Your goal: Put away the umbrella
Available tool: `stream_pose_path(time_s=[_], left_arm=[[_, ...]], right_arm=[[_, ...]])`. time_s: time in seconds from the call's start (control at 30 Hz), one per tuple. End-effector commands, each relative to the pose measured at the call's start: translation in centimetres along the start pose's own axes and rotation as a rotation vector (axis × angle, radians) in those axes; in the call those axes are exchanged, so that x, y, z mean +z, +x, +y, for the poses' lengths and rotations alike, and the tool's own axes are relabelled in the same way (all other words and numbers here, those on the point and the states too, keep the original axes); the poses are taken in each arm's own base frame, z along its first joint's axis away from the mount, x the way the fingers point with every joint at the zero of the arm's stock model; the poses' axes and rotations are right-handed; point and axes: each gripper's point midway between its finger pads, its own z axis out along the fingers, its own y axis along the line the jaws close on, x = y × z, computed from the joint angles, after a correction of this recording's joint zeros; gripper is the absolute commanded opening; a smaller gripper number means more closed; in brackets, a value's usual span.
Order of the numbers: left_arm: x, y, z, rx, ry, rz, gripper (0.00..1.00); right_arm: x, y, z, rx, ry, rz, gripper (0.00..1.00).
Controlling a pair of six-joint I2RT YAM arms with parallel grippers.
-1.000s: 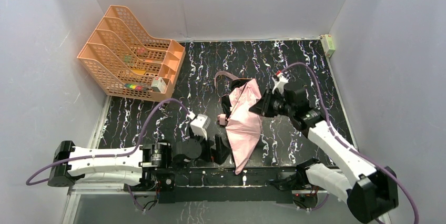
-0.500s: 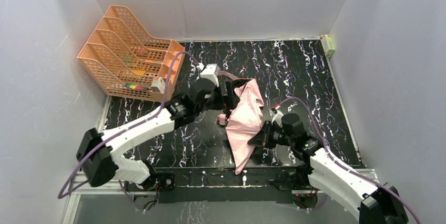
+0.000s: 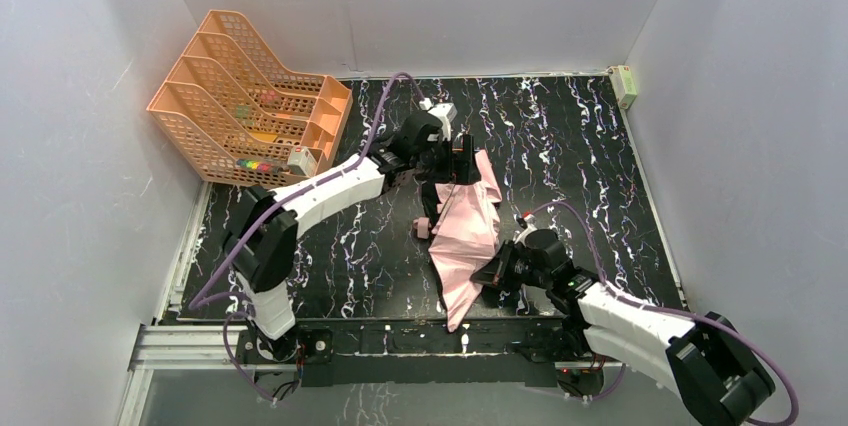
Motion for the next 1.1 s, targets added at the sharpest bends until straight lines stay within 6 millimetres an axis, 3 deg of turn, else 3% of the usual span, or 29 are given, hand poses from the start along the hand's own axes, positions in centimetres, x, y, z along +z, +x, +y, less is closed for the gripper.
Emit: stream_pose_path(time_s=[0.0, 0.2, 0.37, 0.9, 1.07], left_arm=[[0.1, -2.0, -0.9, 0.007, 0.028, 0.018, 0.98], [1.3, -3.3, -0.6, -0.008, 0.008, 0.021, 0.96], [1.8, -4.1, -0.2, 0.017, -0.031, 0.046, 0.82], [4.3, -2.7, 0.3, 0.031, -0.031, 0.143, 0.50], [4.6, -3.0, 0.4, 0.037, -0.036, 0.135, 0.31]], right_arm=[[1.0, -2.2, 0.3, 0.005, 0.010, -0.096, 0.05], [1.9, -3.2, -0.7, 0.003, 0.078, -0.119, 0.03], [2.2, -3.6, -0.5, -0.002, 0.084, -0.125, 0.03], [2.0, -3.2, -1.0, 0.019, 0.097, -0.121, 0.02], [2.1, -3.1, -1.2, 0.036, 0.101, -0.121, 0.02]])
